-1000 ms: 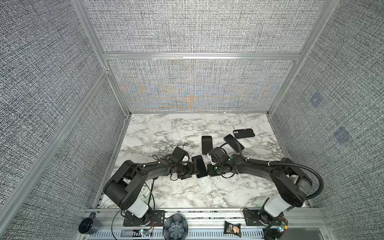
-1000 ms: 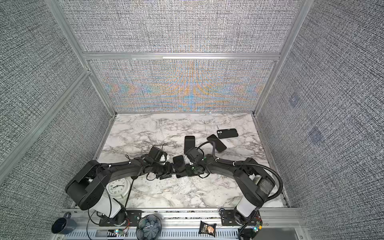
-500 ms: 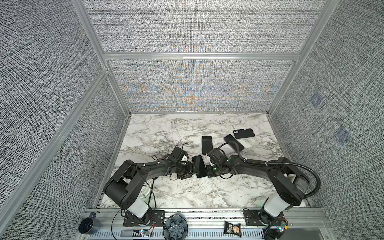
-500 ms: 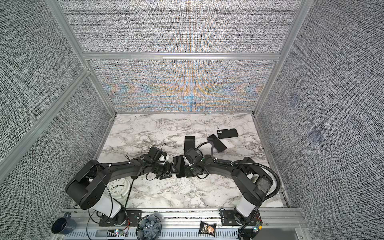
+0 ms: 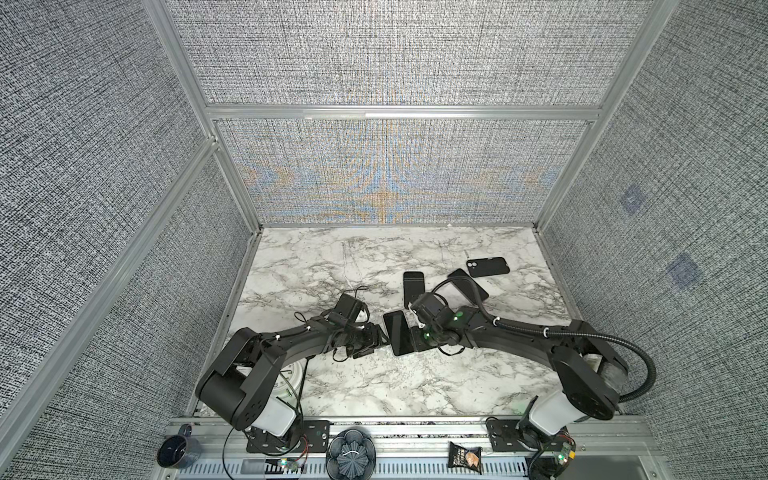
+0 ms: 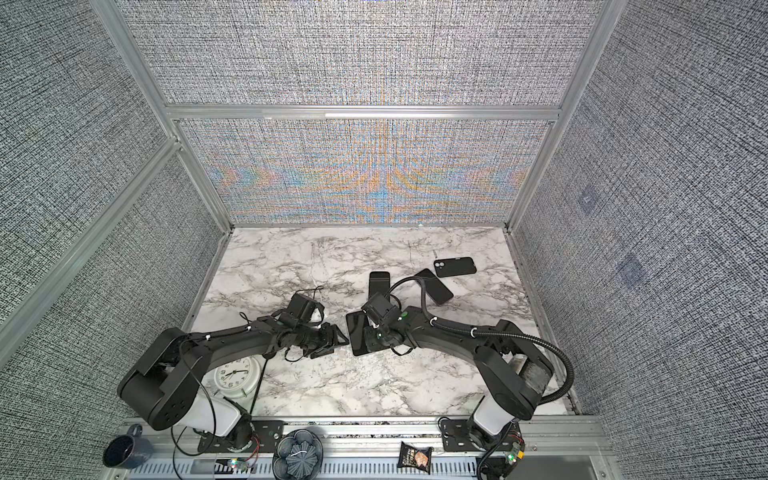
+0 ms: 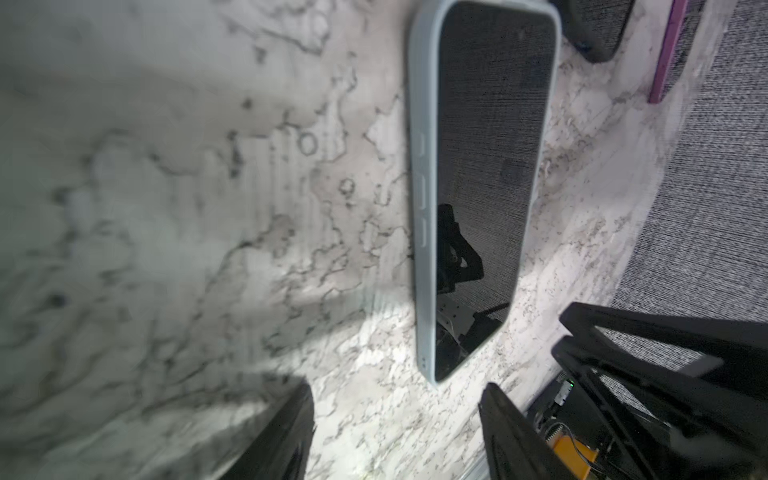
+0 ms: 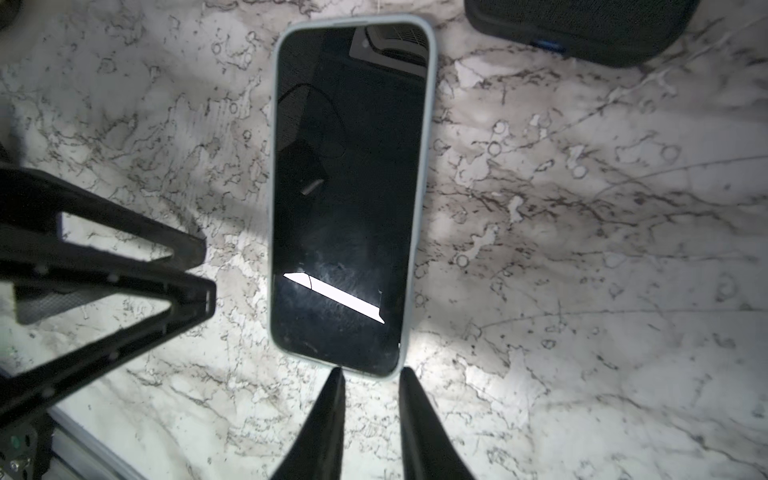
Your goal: Put the phone into the phone case
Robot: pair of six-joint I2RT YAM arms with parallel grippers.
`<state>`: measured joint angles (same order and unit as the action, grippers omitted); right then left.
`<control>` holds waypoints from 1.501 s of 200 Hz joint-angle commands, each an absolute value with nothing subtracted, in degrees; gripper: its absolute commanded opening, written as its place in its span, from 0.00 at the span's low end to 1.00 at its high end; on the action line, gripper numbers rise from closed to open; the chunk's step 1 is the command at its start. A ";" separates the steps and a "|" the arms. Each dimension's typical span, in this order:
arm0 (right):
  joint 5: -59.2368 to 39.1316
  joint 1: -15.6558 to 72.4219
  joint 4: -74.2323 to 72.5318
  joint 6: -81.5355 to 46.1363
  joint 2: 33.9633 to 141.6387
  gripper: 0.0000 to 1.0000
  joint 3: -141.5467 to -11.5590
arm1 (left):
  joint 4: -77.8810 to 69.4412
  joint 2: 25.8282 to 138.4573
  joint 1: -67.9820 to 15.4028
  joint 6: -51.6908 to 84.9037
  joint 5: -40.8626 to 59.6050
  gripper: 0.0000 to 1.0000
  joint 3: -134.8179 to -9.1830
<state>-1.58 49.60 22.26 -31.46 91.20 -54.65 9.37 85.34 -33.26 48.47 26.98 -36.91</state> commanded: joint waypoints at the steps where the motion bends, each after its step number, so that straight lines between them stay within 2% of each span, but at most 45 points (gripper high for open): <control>1: 0.62 50.05 23.82 -31.19 91.14 0.32 -54.74 | 15.90 83.71 -32.71 45.57 22.25 0.67 -38.05; 52: 3.33 52.37 24.99 -30.14 91.86 0.41 -56.52 | 19.87 80.60 -31.33 43.18 19.97 0.74 -39.57; 91: 5.37 54.68 26.79 -29.27 93.05 0.60 -60.50 | 22.60 75.98 -29.20 41.97 17.32 0.81 -38.40; 130: 9.35 57.44 28.30 -30.49 94.19 0.81 -61.75 | 25.18 73.10 -27.62 41.31 15.41 0.95 -37.39; 150: 9.71 58.24 28.69 -31.61 95.32 0.84 -62.40 | 25.42 72.15 -26.95 41.75 14.94 0.99 -36.62; 193: 11.68 59.01 31.55 -34.22 98.83 0.87 -64.77 | 25.30 72.10 -26.02 42.14 15.11 0.99 -35.95; 201: 11.98 59.01 32.25 -34.52 99.55 0.93 -65.48 | 25.25 72.22 -25.93 42.03 15.21 0.99 -36.08; 226: 12.74 59.22 33.13 -35.18 100.80 0.99 -66.44 | 25.37 72.14 -25.85 42.00 15.29 0.99 -36.25; 277: 11.98 59.17 32.39 -35.50 102.86 0.99 -66.84 | 24.46 72.92 -25.80 42.36 15.89 0.99 -35.86; 300: 11.78 59.13 32.33 -35.41 104.62 0.95 -67.73 | 24.02 73.71 -25.76 42.36 16.08 0.99 -35.68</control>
